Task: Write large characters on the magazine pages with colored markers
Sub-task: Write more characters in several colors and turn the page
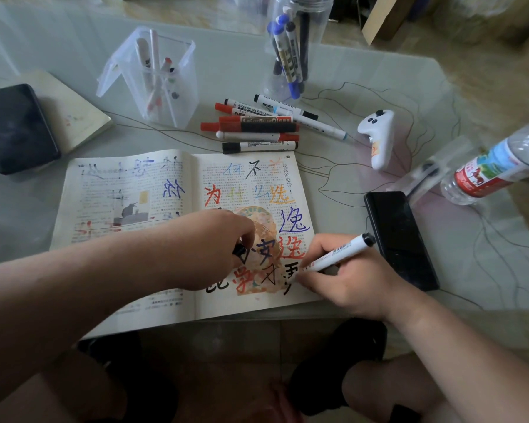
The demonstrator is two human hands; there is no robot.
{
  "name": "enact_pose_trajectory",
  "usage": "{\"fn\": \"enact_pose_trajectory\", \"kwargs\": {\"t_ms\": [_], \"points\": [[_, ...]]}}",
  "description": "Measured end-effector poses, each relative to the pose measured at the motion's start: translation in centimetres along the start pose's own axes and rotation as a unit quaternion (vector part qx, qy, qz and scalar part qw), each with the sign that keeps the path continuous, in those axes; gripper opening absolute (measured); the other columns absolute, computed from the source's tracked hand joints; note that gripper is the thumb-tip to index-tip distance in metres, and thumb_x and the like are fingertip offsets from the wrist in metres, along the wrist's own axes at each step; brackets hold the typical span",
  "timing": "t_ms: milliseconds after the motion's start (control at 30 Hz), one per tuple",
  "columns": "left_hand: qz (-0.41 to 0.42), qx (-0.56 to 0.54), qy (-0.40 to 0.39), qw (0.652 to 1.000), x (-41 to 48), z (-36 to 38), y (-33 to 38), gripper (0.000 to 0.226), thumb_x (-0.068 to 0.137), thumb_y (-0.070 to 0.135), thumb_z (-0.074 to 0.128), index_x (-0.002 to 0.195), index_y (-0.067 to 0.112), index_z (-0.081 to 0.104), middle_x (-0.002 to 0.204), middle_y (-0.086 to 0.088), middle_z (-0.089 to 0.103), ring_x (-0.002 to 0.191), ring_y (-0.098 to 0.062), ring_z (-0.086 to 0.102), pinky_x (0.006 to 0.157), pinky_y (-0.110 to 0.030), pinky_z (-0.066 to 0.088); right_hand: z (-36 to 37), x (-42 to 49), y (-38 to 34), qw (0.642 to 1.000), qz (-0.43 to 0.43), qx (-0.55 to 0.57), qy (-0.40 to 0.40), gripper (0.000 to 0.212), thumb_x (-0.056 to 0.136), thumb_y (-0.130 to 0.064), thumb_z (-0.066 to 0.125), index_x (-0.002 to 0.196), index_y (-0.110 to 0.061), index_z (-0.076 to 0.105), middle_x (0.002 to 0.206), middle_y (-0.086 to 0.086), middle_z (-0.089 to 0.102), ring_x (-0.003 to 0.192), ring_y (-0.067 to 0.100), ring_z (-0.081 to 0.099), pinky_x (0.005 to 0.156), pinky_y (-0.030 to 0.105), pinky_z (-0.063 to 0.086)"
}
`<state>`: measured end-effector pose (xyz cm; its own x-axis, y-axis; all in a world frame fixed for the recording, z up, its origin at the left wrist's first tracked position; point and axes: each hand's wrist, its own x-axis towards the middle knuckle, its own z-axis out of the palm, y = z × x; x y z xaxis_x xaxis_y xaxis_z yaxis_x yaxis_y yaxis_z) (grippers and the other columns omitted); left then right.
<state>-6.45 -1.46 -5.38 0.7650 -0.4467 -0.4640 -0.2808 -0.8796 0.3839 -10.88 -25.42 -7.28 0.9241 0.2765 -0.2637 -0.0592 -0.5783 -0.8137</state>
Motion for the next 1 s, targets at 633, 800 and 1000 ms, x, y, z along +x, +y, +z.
{"fn": "enact_pose_trajectory", "kwargs": {"t_ms": [633, 800, 1000], "points": [[-0.003, -0.004, -0.004, 1.000, 0.12, 0.01, -0.06, 0.019, 0.092, 0.023, 0.060, 0.098, 0.041, 0.056, 0.104, 0.015, 0.060, 0.093, -0.011, 0.060, 0.085, -0.037, 0.055, -0.24, 0.48, 0.42, 0.997, 0.003, 0.004, 0.078, 0.019, 0.084, -0.018, 0.081, 0.072, -0.020, 0.066, 0.065, 0.006, 0.065, 0.059, 0.023, 0.056, 0.053, 0.029, 0.043], [-0.003, -0.004, -0.005, 1.000, 0.14, 0.04, -0.04, 0.020, 0.092, 0.023, 0.061, 0.096, 0.041, 0.054, 0.103, 0.015, 0.059, 0.093, -0.011, 0.060, 0.085, -0.036, 0.056, -0.15, 0.47, 0.34, 0.996, 0.006, -0.008, 0.086, 0.017, 0.085, -0.023, 0.080, 0.075, -0.021, 0.066, 0.069, 0.000, 0.066, 0.061, 0.018, 0.058, 0.055, 0.029, 0.045], [-0.012, -0.012, 0.000, 1.000, 0.03, 0.05, -0.03, 0.023, 0.091, 0.025, 0.062, 0.096, 0.045, 0.051, 0.102, 0.017, 0.061, 0.090, -0.009, 0.060, 0.082, -0.036, 0.056, -0.60, 0.66, 0.11, 0.997, 0.047, 0.017, 0.052, 0.018, 0.082, -0.015, 0.081, 0.072, -0.017, 0.067, 0.064, 0.003, 0.066, 0.055, 0.010, 0.055, 0.055, 0.022, 0.042]]}}
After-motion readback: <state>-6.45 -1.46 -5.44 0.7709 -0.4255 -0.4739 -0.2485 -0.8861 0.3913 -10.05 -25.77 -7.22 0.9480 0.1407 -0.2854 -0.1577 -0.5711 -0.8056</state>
